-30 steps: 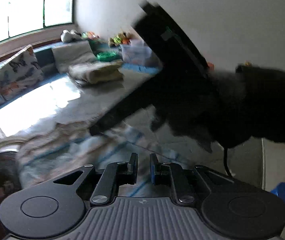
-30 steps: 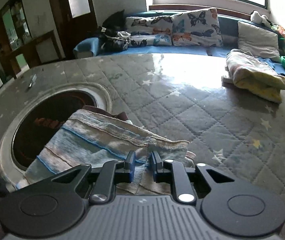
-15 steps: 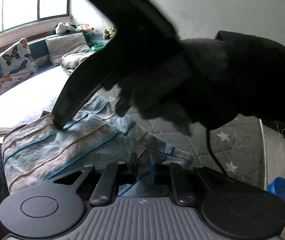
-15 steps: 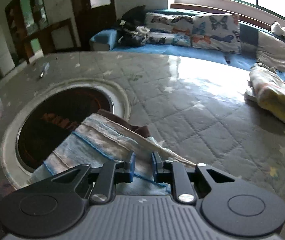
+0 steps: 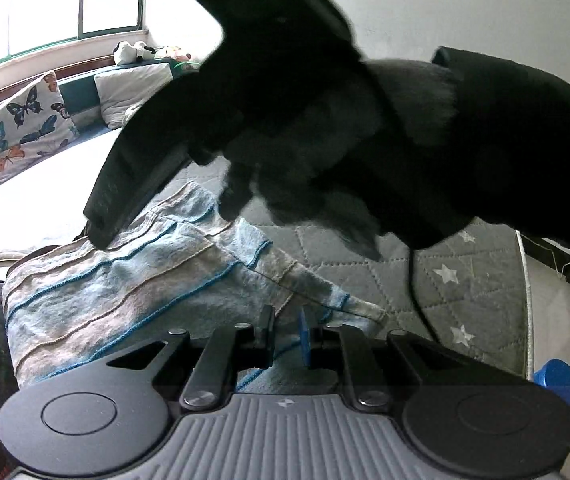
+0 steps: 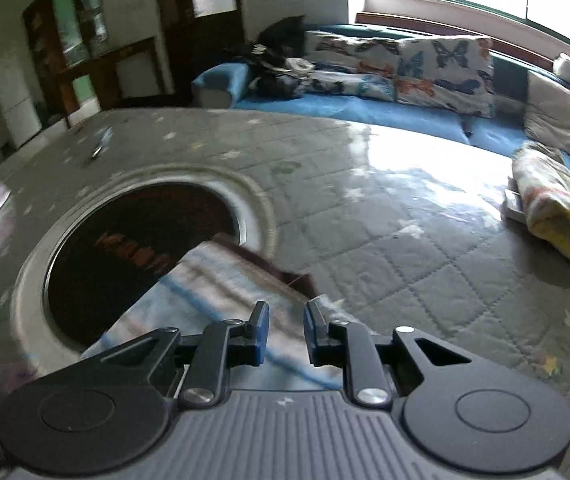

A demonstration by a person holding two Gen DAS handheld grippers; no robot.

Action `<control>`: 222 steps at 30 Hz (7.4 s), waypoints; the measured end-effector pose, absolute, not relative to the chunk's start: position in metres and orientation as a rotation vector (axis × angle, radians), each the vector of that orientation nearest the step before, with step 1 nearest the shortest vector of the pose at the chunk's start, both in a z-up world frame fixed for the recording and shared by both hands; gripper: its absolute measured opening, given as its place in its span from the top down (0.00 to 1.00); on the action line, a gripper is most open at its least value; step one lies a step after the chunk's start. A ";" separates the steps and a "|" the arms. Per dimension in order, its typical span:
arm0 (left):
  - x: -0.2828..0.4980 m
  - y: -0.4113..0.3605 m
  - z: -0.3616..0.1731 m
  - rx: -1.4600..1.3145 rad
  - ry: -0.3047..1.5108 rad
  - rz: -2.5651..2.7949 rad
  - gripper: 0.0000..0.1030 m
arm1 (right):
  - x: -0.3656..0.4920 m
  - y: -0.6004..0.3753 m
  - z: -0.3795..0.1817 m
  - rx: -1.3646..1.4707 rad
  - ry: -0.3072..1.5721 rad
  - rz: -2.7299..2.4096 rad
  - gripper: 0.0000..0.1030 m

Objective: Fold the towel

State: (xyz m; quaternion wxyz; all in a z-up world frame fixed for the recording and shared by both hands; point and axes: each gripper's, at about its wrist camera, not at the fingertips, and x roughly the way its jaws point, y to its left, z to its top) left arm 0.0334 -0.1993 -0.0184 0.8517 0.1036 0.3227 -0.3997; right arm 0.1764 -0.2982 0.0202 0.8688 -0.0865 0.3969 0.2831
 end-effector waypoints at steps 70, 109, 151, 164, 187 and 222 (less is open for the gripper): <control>0.008 -0.090 -0.005 0.136 0.733 -0.495 0.66 | 0.004 -0.350 0.018 -0.151 0.778 0.368 0.75; 0.138 -0.095 0.007 0.059 0.771 -0.324 0.66 | 0.147 -0.348 0.007 0.060 0.751 0.324 0.74; 0.128 -0.106 0.012 0.137 0.738 -0.246 0.27 | 0.119 -0.364 0.010 0.152 0.737 0.255 0.60; 0.109 -0.103 0.017 0.140 0.711 -0.240 0.08 | 0.095 -0.359 0.008 0.148 0.733 0.243 0.51; 0.061 -0.103 0.026 0.133 0.670 -0.262 0.00 | 0.039 -0.352 0.019 0.124 0.664 0.238 0.33; 0.034 -0.085 0.024 0.059 0.660 -0.247 0.01 | 0.016 -0.339 0.023 0.124 0.614 0.189 0.03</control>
